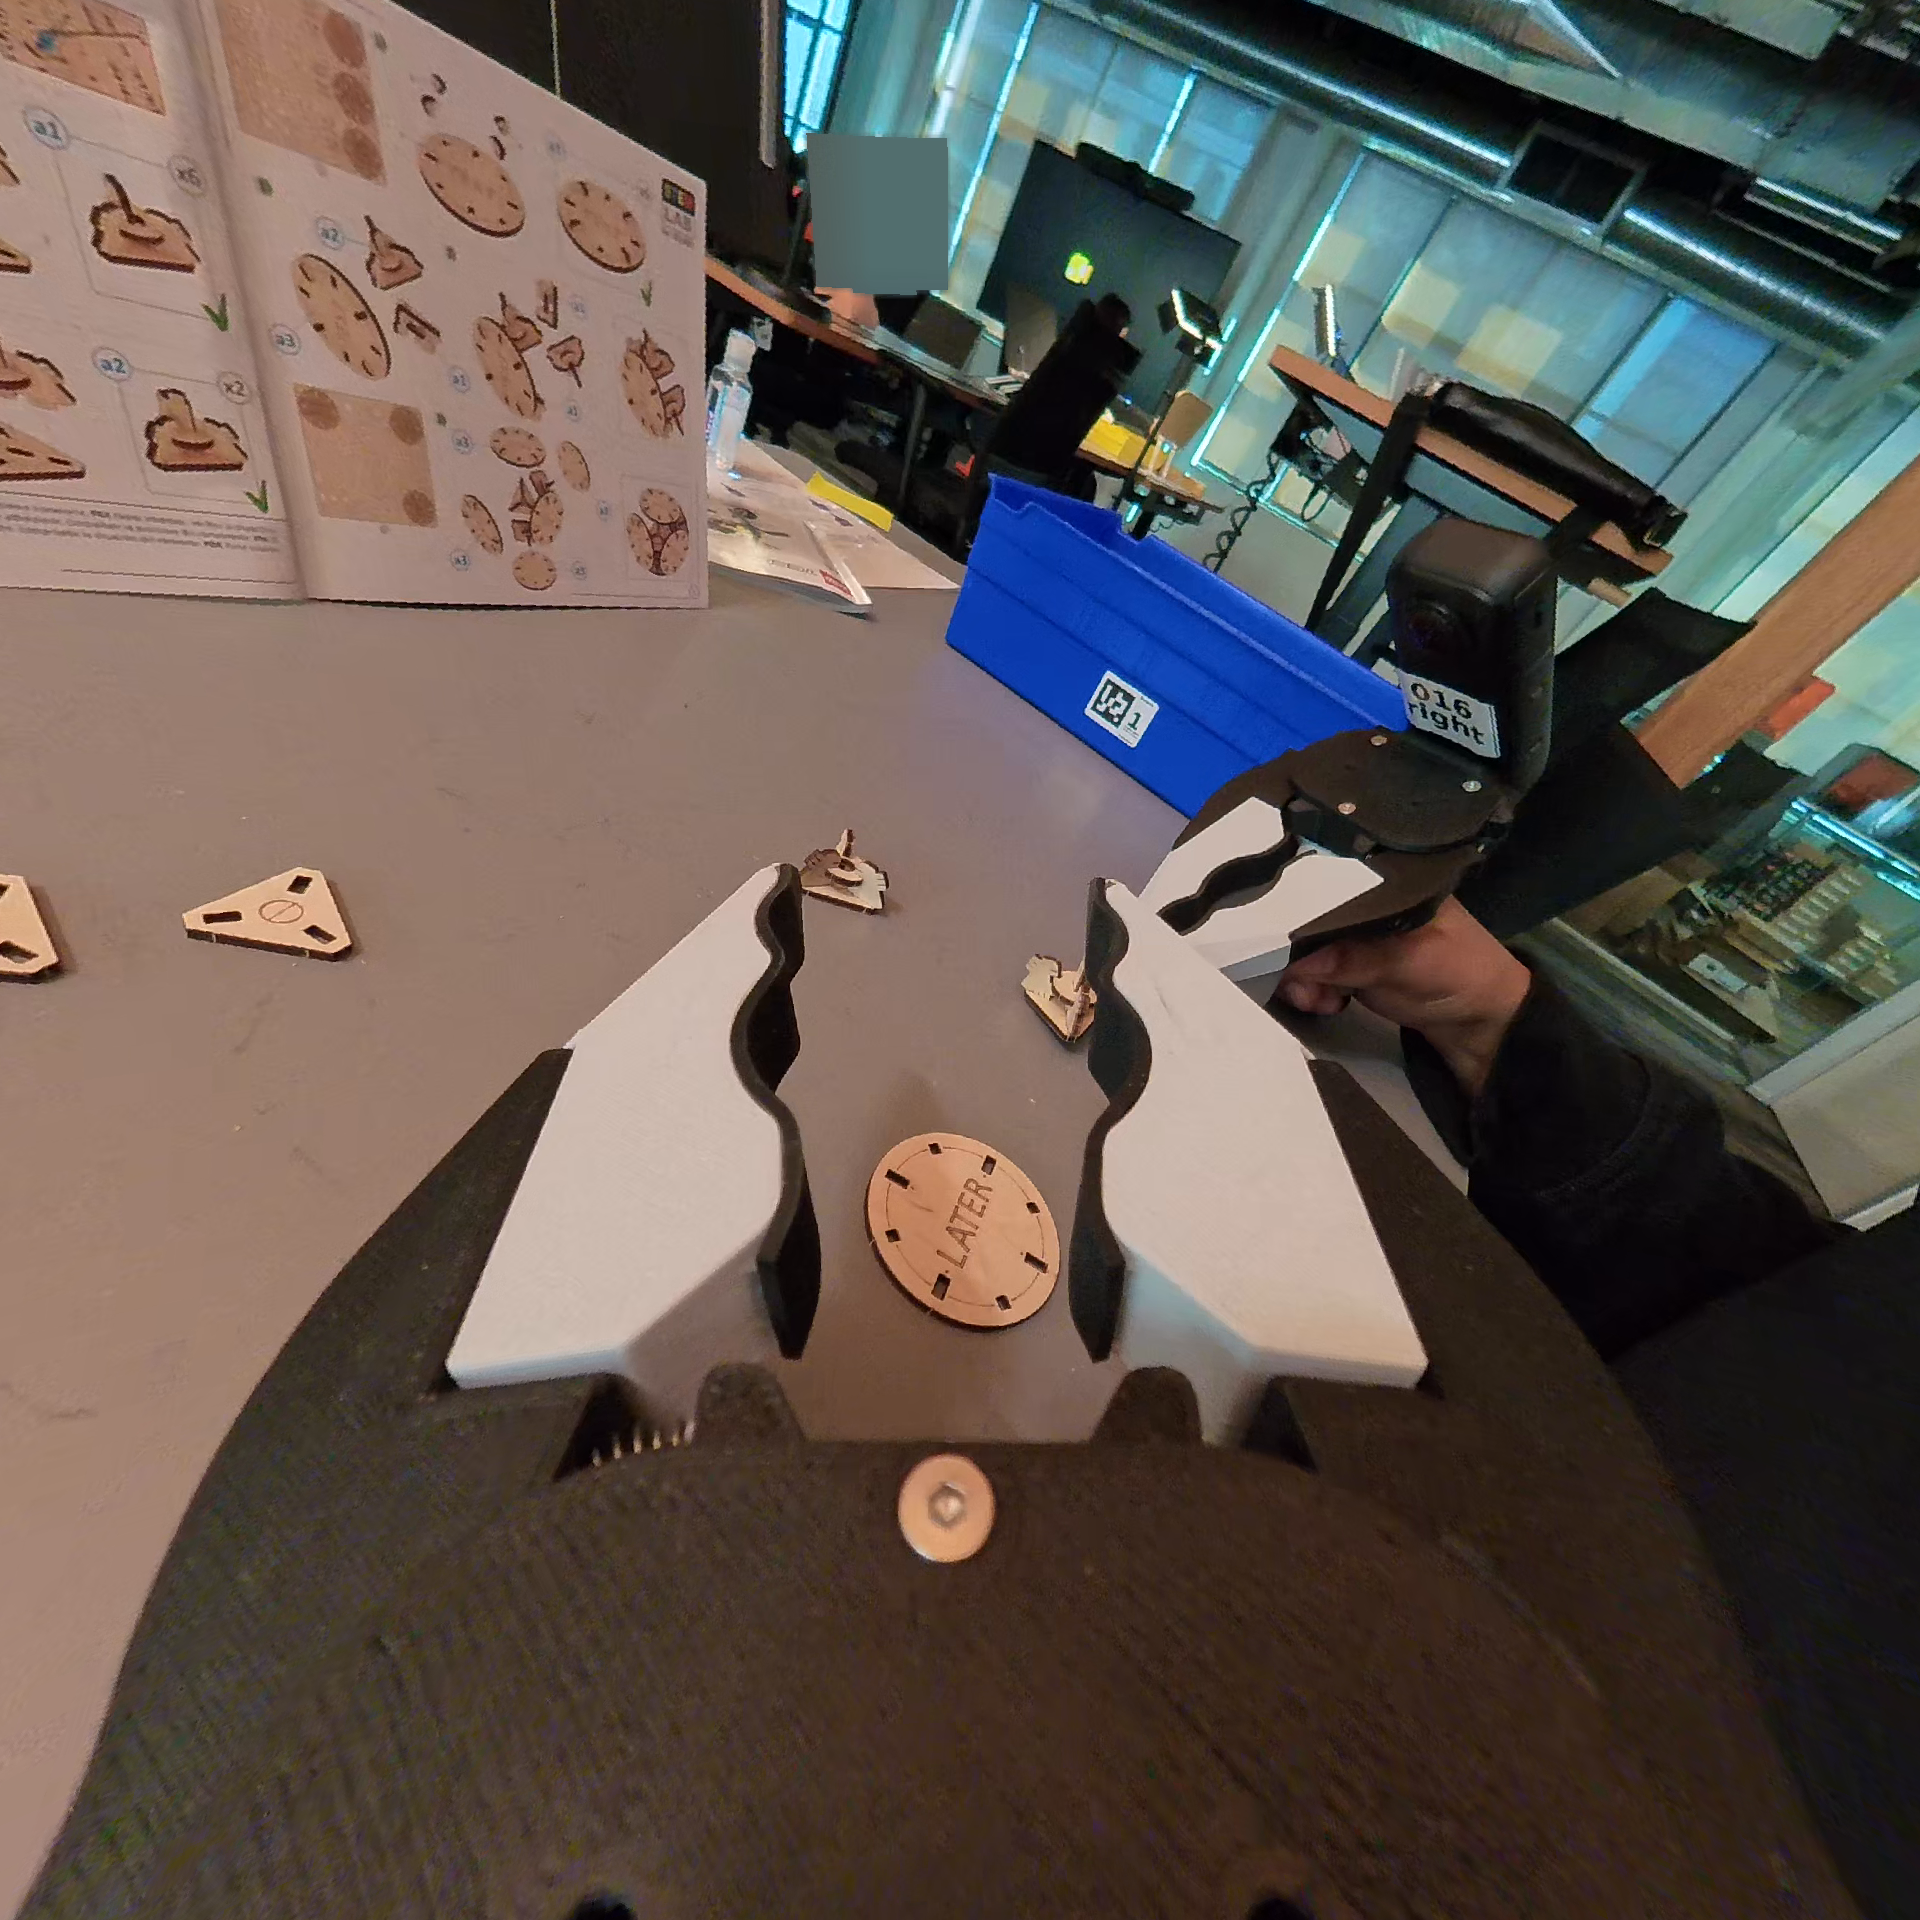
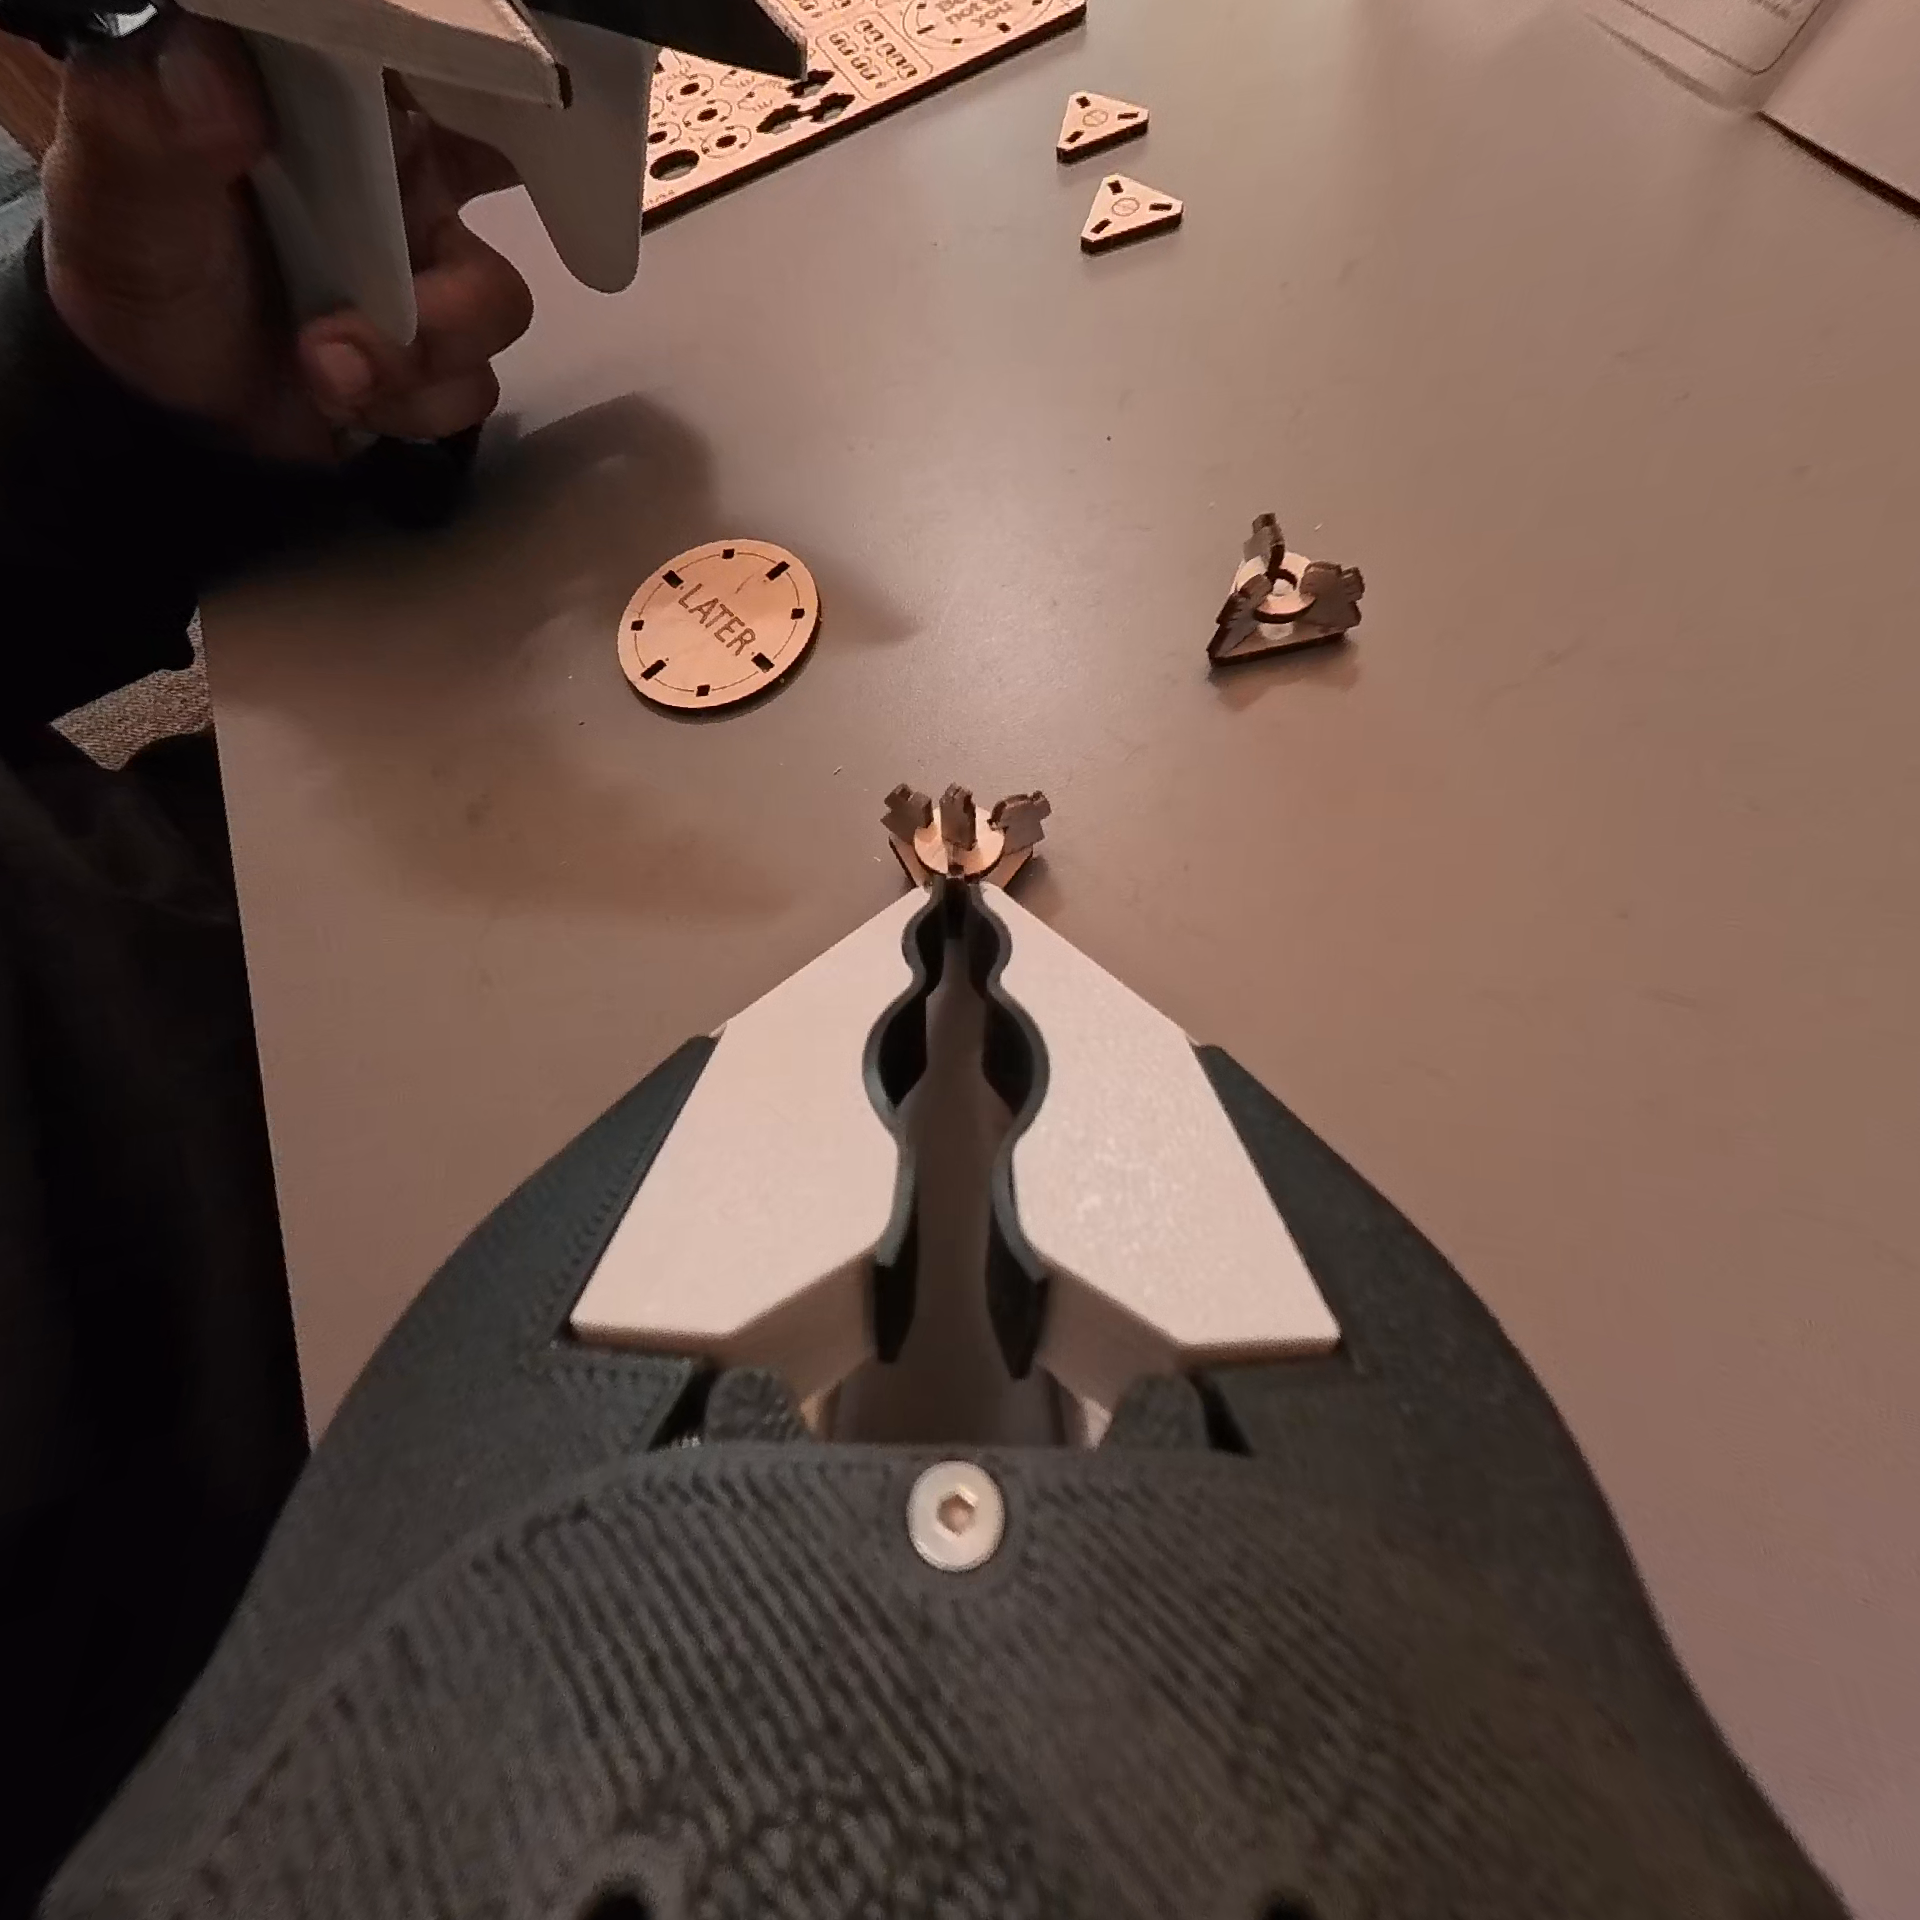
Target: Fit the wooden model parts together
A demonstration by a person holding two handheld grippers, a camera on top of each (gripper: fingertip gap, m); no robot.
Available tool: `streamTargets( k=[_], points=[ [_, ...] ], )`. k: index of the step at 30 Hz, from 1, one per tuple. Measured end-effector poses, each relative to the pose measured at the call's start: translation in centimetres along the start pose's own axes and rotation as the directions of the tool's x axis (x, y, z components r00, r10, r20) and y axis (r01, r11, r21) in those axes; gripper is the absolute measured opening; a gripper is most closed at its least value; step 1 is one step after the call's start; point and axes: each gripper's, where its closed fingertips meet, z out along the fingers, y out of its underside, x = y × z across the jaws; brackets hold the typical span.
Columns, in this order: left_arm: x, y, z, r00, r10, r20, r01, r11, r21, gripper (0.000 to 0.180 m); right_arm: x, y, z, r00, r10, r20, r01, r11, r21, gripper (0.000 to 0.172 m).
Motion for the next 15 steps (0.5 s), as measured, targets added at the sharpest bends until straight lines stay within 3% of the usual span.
streamTargets(
  k=[15],
  points=[
    [-0.15,-0.02,-0.02,1.000,-0.019,-0.005,0.019,1.000,0.002,0.054,0.13,-0.06,-0.06,1.000,0.016,0.003,-0.016,1.000,0.004,0.001]
  ],
)
